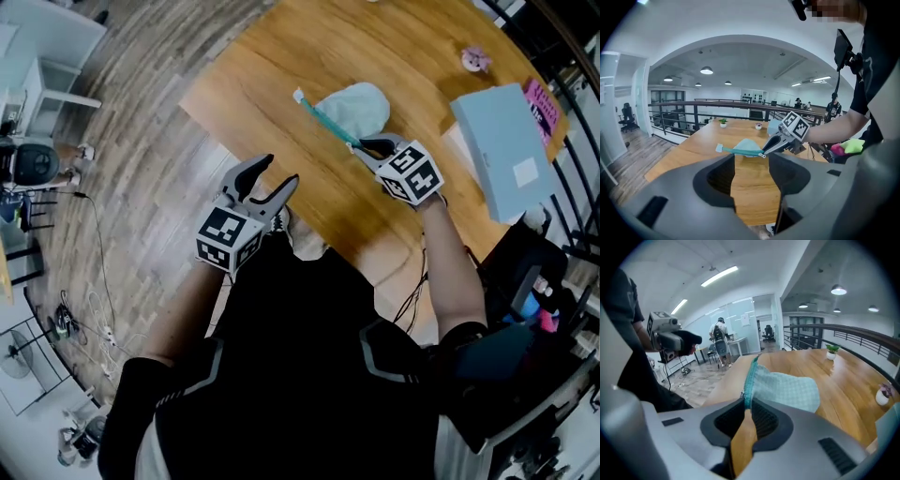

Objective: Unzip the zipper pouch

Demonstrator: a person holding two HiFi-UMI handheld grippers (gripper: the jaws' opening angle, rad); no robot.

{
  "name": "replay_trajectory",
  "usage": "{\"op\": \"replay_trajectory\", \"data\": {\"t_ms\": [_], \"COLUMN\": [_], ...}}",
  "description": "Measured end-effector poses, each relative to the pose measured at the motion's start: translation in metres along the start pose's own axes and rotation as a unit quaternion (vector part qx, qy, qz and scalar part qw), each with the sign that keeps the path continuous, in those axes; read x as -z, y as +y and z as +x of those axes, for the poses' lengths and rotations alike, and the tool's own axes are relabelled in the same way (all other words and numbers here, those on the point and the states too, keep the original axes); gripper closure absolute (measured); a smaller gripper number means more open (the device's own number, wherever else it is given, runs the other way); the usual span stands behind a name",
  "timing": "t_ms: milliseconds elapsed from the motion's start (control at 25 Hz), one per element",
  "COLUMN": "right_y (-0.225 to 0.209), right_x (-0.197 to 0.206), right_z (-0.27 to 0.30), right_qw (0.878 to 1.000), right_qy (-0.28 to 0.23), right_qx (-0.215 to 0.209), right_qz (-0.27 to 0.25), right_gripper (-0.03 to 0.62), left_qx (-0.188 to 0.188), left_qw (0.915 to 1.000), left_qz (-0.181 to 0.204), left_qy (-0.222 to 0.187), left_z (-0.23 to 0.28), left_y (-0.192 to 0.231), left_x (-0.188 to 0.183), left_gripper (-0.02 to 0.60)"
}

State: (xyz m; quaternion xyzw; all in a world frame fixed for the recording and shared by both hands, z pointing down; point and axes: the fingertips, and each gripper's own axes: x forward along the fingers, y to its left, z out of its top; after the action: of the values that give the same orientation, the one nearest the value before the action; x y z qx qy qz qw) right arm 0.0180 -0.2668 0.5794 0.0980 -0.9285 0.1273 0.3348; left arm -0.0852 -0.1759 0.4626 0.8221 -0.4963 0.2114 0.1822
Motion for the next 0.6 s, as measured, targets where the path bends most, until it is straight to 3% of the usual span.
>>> {"op": "replay_trajectory", "data": {"t_ms": [160, 320, 600], "right_y": [0.011, 0.018, 0.041], "right_x": [-0.031, -0.051, -0.091], "right_z": [-0.020, -0.042, -0.076], "right_qw": [0.998, 0.994, 0.982], "right_qy": [-0.038, -0.050, -0.095], "right_qx": [0.003, 0.034, 0.073], "right_qz": [0.055, 0.094, 0.148], "right_gripper": [0.540, 0.540, 0.542], "left_qx": [0.038, 0.083, 0.172], "left_qw": [0.9990, 0.9946, 0.9702], "left_qz": [0.010, 0.046, 0.146], "left_qy": [-0.022, -0.042, -0.088], "left_z": [0.006, 0.013, 0.012], "left_y": [0.006, 0.008, -0.004], "left_x": [-0.013, -0.030, -0.067], "left_gripper": [0.345, 0.345, 0.354]}}
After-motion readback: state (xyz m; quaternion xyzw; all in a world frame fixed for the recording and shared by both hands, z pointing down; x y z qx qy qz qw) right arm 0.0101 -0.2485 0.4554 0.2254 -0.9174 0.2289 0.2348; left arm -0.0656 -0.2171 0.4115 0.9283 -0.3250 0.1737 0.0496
